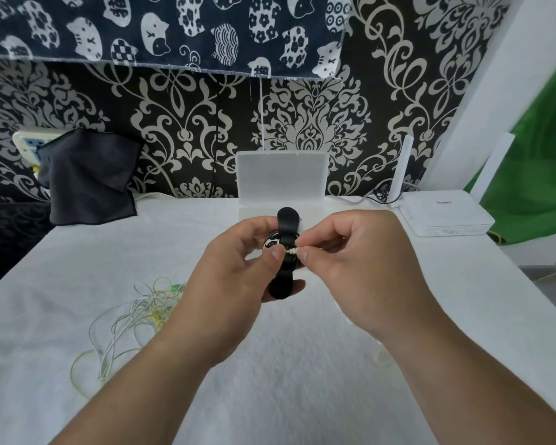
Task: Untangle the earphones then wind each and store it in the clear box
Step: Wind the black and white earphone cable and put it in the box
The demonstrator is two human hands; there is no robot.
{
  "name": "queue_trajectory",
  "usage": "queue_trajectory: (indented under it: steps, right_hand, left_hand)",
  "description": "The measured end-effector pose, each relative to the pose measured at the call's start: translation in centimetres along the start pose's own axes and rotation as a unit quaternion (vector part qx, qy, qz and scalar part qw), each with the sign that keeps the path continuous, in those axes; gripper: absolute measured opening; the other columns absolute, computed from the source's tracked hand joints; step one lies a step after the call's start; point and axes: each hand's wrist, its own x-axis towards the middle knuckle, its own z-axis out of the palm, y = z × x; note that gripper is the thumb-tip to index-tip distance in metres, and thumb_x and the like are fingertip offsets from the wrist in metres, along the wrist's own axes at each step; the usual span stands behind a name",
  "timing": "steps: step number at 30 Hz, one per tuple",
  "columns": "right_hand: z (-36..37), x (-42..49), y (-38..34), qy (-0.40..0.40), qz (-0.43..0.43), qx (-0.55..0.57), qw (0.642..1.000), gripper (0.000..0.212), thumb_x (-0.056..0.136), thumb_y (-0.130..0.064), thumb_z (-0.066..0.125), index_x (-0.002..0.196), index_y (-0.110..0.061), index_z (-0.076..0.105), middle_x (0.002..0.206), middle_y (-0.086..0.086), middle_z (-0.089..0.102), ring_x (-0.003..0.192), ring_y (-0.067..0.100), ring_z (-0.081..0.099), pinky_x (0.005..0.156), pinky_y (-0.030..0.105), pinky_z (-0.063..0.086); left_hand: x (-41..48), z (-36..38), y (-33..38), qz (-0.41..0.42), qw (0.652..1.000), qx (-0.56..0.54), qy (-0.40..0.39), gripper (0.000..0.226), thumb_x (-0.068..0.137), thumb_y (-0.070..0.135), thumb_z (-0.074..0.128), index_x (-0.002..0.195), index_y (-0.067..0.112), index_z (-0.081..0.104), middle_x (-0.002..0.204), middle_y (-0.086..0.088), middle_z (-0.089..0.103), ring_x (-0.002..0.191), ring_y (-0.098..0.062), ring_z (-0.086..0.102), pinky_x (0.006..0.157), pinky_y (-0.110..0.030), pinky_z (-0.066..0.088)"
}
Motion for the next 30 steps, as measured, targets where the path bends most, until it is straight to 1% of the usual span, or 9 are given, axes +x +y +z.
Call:
queue_trajectory:
  steps: [6, 10, 13, 16, 18, 20, 25, 27, 30]
  right_hand:
    - [0.20, -0.17, -0.01, 0.003, -0.023, -0.005, 1.000, 0.018, 0.077, -0.009, 0.077, 0.072, -0.026, 0.076, 0.063, -0.014, 0.069, 0.060, 0.005, 0.066, 0.056, 0.017, 0.050]
    - [0.37, -0.23, -0.08, 0.006, -0.037, -0.003, 0.999, 0.016, 0.077, -0.009, 0.078, 0.073, -0.024, 0.077, 0.064, -0.013, 0.069, 0.062, 0.004, 0.066, 0.057, 0.015, 0.049]
    - [0.41, -0.21, -0.15, 0.007, -0.046, -0.004, 0.999, 0.017, 0.077, -0.008, 0.078, 0.073, -0.025, 0.077, 0.064, -0.014, 0.069, 0.062, 0.003, 0.066, 0.057, 0.013, 0.047]
    - [0.37, -0.24, -0.18, 0.013, -0.056, -0.014, 0.998, 0.016, 0.077, -0.009, 0.079, 0.074, -0.025, 0.078, 0.065, -0.014, 0.070, 0.063, 0.003, 0.066, 0.058, 0.014, 0.049]
    - [0.36, -0.26, -0.15, 0.016, -0.060, -0.018, 0.998, 0.016, 0.077, -0.009, 0.078, 0.074, -0.025, 0.078, 0.066, -0.014, 0.070, 0.064, 0.003, 0.066, 0.059, 0.015, 0.051]
    - [0.37, -0.28, -0.15, 0.019, -0.064, -0.023, 0.998, 0.016, 0.077, -0.009, 0.078, 0.075, -0.025, 0.078, 0.066, -0.014, 0.070, 0.064, 0.004, 0.067, 0.059, 0.017, 0.052]
    - [0.43, -0.33, -0.20, 0.029, -0.076, -0.040, 0.996, 0.016, 0.076, -0.010, 0.079, 0.075, -0.026, 0.078, 0.067, -0.016, 0.070, 0.065, 0.003, 0.066, 0.060, 0.018, 0.052]
    - [0.57, -0.45, -0.23, 0.033, -0.082, -0.047, 0.995, 0.016, 0.076, -0.010, 0.078, 0.074, -0.026, 0.078, 0.067, -0.017, 0.070, 0.066, 0.004, 0.066, 0.061, 0.021, 0.053]
    - [0.83, -0.70, -0.33, 0.029, -0.088, -0.048, 0.995, 0.015, 0.076, -0.012, 0.078, 0.074, -0.027, 0.078, 0.070, -0.015, 0.070, 0.069, 0.006, 0.066, 0.067, 0.029, 0.055]
  left_hand:
    - [0.04, 0.11, 0.08, 0.000, 1.000, 0.013, -0.001, 0.032, 0.100, -0.003, 0.043, 0.114, 0.011, 0.068, 0.107, -0.014, 0.070, 0.083, -0.018, 0.068, 0.074, -0.035, 0.061]
    - [0.05, 0.04, -0.03, 0.006, 1.000, -0.012, -0.002, 0.030, 0.089, 0.004, 0.055, 0.114, 0.013, 0.069, 0.107, -0.015, 0.071, 0.089, -0.031, 0.069, 0.078, -0.037, 0.060]
    - [0.09, -0.06, -0.11, 0.001, 0.999, -0.039, 0.005, 0.038, 0.080, 0.008, 0.052, 0.113, 0.014, 0.071, 0.108, -0.016, 0.072, 0.097, -0.044, 0.066, 0.079, -0.039, 0.060]
    - [0.10, 0.07, 0.04, -0.007, 0.998, -0.059, 0.008, 0.038, 0.080, 0.006, 0.053, 0.113, 0.012, 0.071, 0.111, -0.016, 0.071, 0.094, -0.036, 0.068, 0.080, -0.040, 0.059]
    - [0.08, 0.17, 0.18, -0.017, 0.997, -0.071, 0.005, 0.035, 0.087, -0.002, 0.055, 0.116, 0.010, 0.070, 0.114, -0.018, 0.070, 0.094, -0.033, 0.068, 0.081, -0.041, 0.060]
    - [0.07, 0.22, 0.36, -0.031, 0.996, -0.085, 0.005, 0.035, 0.094, -0.009, 0.048, 0.118, 0.008, 0.068, 0.112, -0.018, 0.070, 0.092, -0.030, 0.069, 0.081, -0.042, 0.060]
    - [0.00, 0.39, 0.58, -0.049, 0.991, -0.124, 0.006, 0.037, 0.094, -0.010, 0.044, 0.119, 0.006, 0.066, 0.111, -0.017, 0.071, 0.088, -0.027, 0.071, 0.079, -0.039, 0.060]
    - [0.00, 0.52, 0.54, -0.046, 0.991, -0.123, 0.011, 0.035, 0.090, -0.010, 0.049, 0.113, 0.007, 0.069, 0.098, -0.012, 0.073, 0.084, -0.024, 0.070, 0.078, -0.037, 0.060]
    - [0.01, 0.70, 0.48, -0.038, 0.992, -0.121, 0.019, 0.041, 0.071, -0.002, 0.051, 0.106, 0.006, 0.071, 0.088, -0.013, 0.071, 0.078, -0.021, 0.067, 0.074, -0.030, 0.059]
